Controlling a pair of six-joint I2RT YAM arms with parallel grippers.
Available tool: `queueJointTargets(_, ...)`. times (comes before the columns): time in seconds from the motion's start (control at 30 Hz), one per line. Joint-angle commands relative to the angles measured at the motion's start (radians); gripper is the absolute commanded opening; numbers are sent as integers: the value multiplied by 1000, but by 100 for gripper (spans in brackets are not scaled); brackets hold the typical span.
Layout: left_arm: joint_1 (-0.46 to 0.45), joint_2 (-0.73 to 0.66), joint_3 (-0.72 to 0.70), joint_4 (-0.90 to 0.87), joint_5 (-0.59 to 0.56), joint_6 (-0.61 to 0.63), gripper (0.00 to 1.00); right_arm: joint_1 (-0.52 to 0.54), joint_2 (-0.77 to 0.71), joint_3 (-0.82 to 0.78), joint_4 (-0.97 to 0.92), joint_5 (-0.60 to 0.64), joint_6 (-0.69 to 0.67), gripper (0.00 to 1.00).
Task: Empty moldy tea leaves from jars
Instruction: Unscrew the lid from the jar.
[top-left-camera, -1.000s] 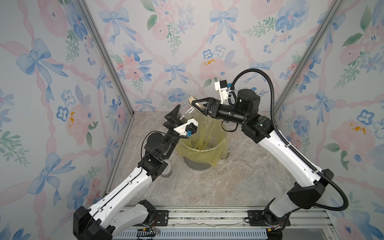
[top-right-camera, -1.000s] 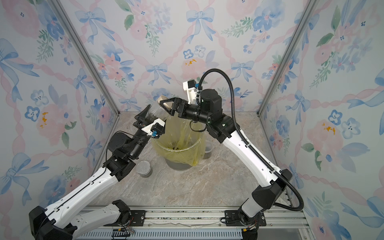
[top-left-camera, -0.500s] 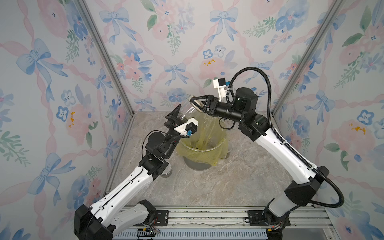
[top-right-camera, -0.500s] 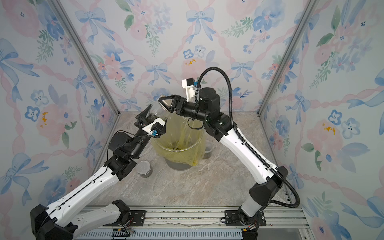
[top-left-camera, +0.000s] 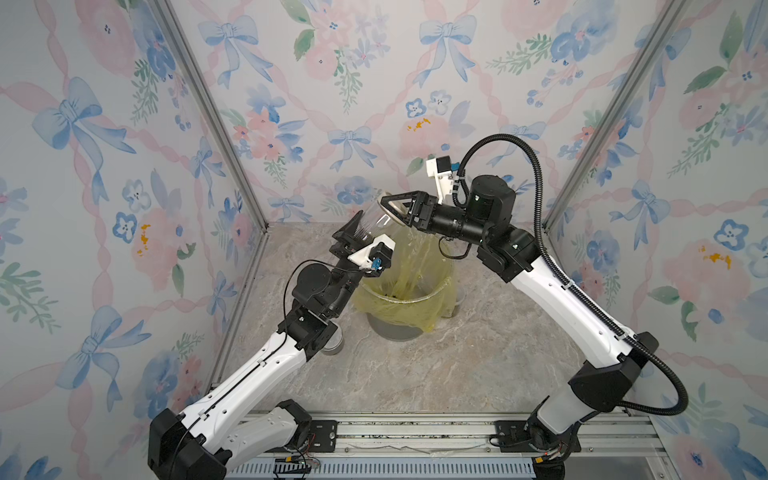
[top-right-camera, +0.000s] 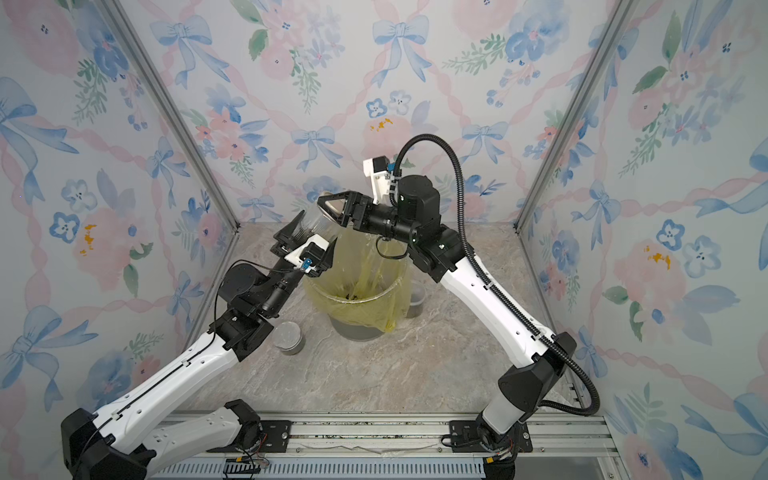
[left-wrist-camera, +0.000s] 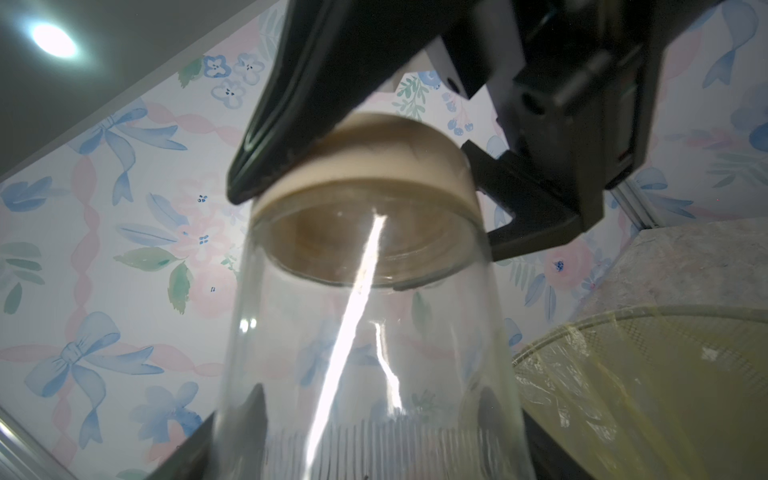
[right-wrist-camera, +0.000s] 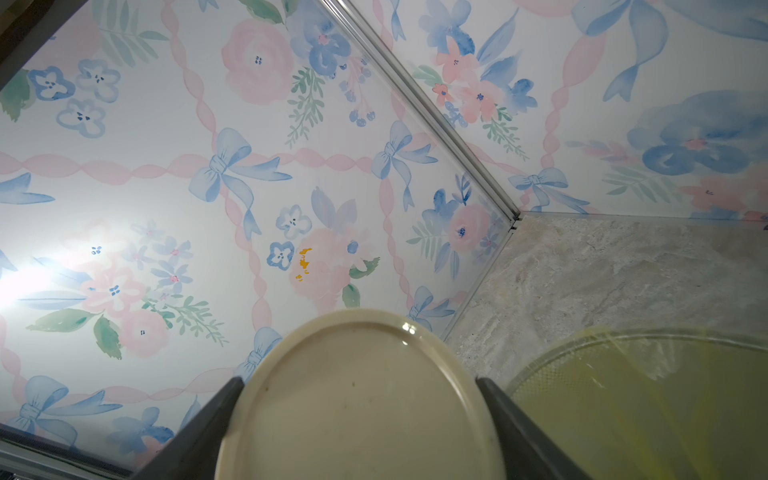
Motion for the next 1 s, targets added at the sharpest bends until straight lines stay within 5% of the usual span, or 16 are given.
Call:
queueJointTargets(0.0,0,-11,59,34,69,-203,10,-15,-25,-1,-30,-76,-98,48)
queueJointTargets(0.33,33,87,234,-209,422,-498,9,-105,-88,-78,31,-220,-145,45)
queueJointTargets(0.6,89,143,322,-212,687,-714,9,-194,-127,-146,123,-404,-148,45)
queueJointTargets(0.97,121,187,340,-79,858,-923,8,-246,-171,-270,336,-504,-125,49)
